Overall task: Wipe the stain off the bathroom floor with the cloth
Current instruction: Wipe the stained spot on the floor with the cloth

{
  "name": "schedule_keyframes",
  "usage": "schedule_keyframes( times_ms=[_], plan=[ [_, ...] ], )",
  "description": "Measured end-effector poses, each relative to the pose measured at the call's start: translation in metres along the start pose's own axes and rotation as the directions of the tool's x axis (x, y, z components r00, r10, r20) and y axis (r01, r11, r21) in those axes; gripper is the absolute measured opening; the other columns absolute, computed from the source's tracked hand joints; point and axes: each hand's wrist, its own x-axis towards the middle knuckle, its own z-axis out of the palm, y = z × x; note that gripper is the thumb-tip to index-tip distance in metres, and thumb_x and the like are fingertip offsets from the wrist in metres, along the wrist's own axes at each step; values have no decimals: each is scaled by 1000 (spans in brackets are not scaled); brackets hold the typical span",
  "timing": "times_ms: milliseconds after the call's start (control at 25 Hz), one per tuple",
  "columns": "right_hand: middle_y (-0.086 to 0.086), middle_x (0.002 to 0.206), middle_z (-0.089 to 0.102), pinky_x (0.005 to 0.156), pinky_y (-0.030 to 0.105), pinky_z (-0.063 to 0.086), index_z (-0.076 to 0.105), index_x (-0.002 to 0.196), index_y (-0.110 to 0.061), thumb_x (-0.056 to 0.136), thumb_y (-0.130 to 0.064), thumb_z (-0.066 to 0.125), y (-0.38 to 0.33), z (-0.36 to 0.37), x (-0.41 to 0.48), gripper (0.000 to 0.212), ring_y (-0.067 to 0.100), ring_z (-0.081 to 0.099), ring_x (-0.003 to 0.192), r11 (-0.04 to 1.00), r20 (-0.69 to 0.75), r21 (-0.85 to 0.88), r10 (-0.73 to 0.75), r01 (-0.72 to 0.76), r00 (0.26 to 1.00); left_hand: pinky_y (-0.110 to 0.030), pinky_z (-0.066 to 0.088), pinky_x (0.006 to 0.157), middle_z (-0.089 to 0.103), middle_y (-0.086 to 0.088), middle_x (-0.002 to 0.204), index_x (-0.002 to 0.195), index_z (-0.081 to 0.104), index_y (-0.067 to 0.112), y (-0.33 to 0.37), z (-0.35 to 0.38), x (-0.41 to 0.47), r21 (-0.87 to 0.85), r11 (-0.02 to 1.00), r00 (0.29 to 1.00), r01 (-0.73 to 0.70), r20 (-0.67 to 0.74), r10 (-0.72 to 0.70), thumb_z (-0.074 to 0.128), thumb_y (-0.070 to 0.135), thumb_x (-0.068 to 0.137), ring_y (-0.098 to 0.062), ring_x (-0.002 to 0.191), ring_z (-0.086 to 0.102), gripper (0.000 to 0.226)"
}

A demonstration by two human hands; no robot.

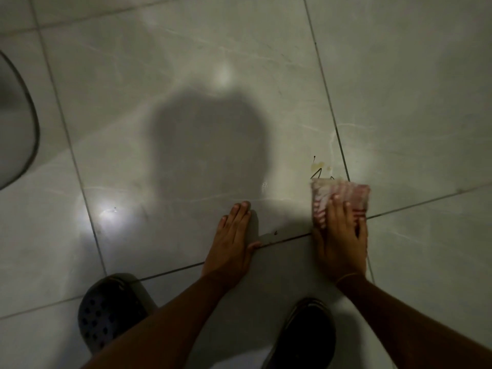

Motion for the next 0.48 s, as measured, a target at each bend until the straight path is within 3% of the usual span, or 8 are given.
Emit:
schedule_keyframes(
  times_ms=[80, 160, 320, 400, 480],
  plan=[
    [12, 178, 19, 132, 61, 15, 10, 171, -13, 108, -52, 29, 7, -6, 22, 76, 34, 18, 165, 971, -8, 16, 241, -240, 971, -33, 0, 133, 13, -4, 177, 166, 21, 9, 1, -1, 0, -12, 1000, 1000, -8, -5, 8, 32, 54, 109, -17, 165, 3, 73],
    [14, 179, 15, 131, 63, 18, 4, 171, -13, 109, -50, 26, -1, -3, 24, 75, 35, 15, 165, 949, -5, 31, 313, -313, 950, -34, 1, 133, 15, -6, 176, 166, 21, 9, 1, -3, 0, -20, 1000, 1000, -19, -8, 18, 33, 54, 109, -18, 165, 4, 73],
    [17, 176, 22, 129, 63, 22, 11, 171, -10, 110, -48, 31, -61, 11, -12, 75, 39, 21, 163, 947, -20, 92, 311, -308, 950, -33, -1, 132, 13, -6, 177, 167, 14, 13, 2, -7, 1, -33, 999, 999, -33, -3, 33, 33, 57, 108, -17, 165, 1, 76],
    [19, 175, 25, 128, 63, 20, 15, 170, -8, 108, -45, 33, -109, 21, -36, 75, 41, 24, 162, 971, -2, 87, 223, -222, 975, -33, -2, 132, 12, -6, 177, 167, 15, 12, 2, -7, 0, -38, 999, 999, -36, 11, 36, 32, 60, 107, -17, 165, 0, 79],
    [16, 177, 22, 129, 59, 15, 24, 169, -9, 107, -41, 35, -151, 33, -58, 70, 36, 14, 166, 990, 12, 109, 90, -91, 996, -34, -2, 132, 10, -6, 176, 167, 19, 8, 2, -7, 0, -57, 998, 999, -29, 24, 31, 31, 61, 106, -18, 165, 0, 82]
  ],
)
